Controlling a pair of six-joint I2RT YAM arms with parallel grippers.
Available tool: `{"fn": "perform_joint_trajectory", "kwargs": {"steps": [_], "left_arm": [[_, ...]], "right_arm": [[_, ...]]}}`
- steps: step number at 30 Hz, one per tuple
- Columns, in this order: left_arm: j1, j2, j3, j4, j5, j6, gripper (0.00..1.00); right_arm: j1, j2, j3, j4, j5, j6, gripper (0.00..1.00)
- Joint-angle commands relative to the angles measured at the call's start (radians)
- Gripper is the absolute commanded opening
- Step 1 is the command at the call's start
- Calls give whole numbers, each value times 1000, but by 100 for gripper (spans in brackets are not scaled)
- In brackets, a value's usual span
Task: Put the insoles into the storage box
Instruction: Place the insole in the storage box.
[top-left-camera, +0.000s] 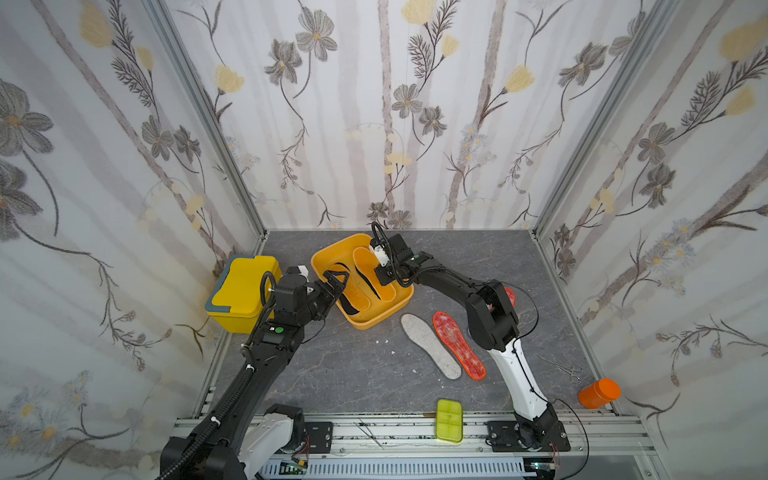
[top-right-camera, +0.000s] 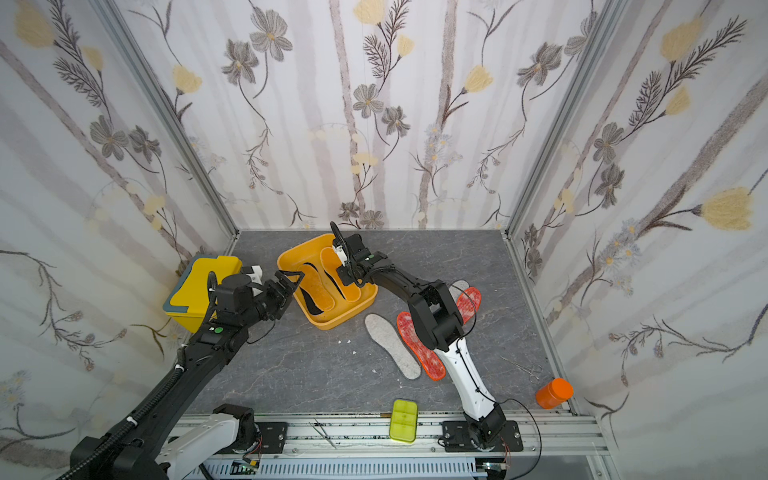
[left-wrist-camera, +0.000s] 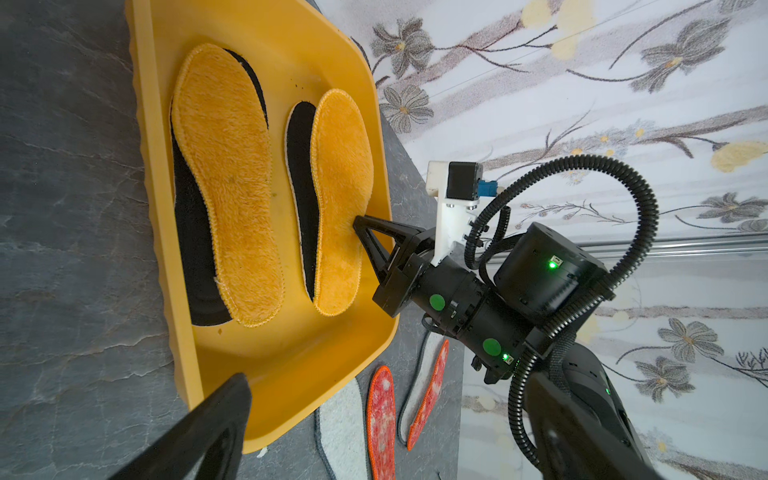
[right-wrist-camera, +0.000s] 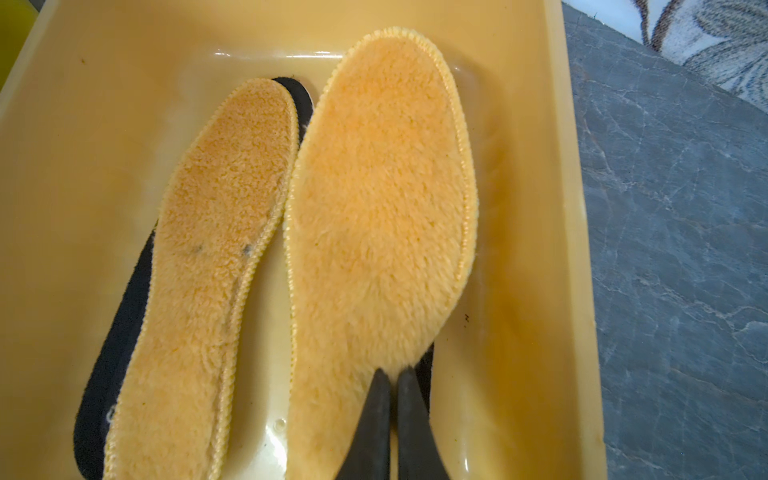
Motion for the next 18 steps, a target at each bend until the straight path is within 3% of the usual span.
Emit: {"fn": "perform_joint_trajectory", "kwargs": {"steps": [1, 18], "left_arm": [[0, 0, -3, 20, -3, 6, 100], [0, -1, -3, 24, -4, 5, 100]], "right_arm": [[1, 10, 9, 16, 7, -13, 0], [1, 46, 11, 40, 14, -2, 0]]}}
